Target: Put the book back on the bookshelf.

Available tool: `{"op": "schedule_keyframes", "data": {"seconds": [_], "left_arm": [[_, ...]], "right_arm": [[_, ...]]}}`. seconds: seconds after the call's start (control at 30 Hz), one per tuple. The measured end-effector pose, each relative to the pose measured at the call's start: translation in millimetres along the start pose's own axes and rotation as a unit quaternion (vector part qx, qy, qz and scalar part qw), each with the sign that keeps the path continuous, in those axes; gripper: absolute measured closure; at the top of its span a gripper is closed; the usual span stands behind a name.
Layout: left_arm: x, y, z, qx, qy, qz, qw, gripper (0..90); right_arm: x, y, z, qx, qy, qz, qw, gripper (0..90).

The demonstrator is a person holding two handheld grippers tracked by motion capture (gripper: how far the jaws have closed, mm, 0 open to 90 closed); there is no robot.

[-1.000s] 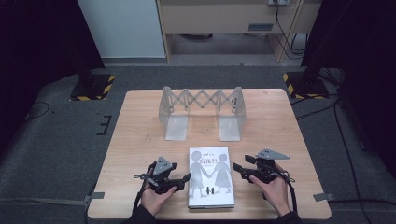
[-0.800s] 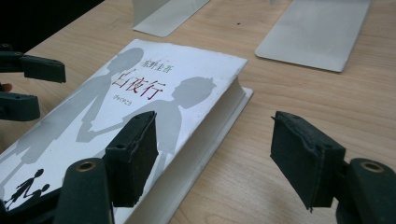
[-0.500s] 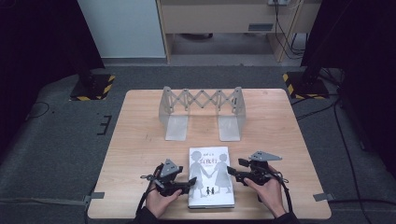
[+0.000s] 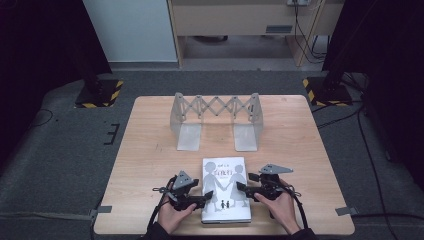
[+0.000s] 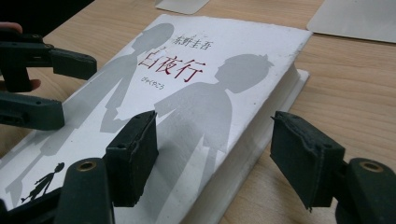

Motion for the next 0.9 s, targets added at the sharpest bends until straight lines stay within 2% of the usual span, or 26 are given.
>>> {"op": "schedule_keyframes", "data": {"seconds": [0.07,0.13,0.37,0.67,0.8,0.9], "left_arm": [[0.1,0.7,-0.9,0.003,0.0,0.001,1.0,25.0],[0.8,2.7,-3.4,0.014,-0.002,0.003,0.9999,25.1],[0.5,1.9,-3.9,0.017,-0.004,0.004,0.9998,24.2],[0.8,1.2,-4.5,0.02,-0.003,0.006,0.9998,23.6],[0.2,0.5,-3.5,0.023,0.0,0.011,0.9997,23.4],[0.0,-0.2,-2.5,0.026,0.003,0.016,0.9995,22.3]], "right_arm": [[0.1,-0.2,-1.2,-0.002,0.002,-0.001,1.0,31.6],[0.6,-0.7,-3.7,-0.008,0.004,-0.004,1.0,31.1],[0.9,-0.1,-7.5,-0.017,0.006,-0.012,0.9998,30.3],[-2.6,-1.8,-8.2,-0.015,0.003,-0.003,0.9999,31.0],[-6.3,-3.4,-4.8,-0.013,0.011,0.002,0.9998,31.0],[-10.8,-5.0,-1.4,-0.014,0.028,0.0,0.9995,31.1]]}}
Point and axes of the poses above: each handheld gripper's, and its own axes: z roughly backward along the jaws, x roughly out of its underside, y roughly to its right, the point moved 1 cm from there along -z, roughly forward along the jaws, and after that the axes turned 10 degrees about z, right-handed, at the moved point
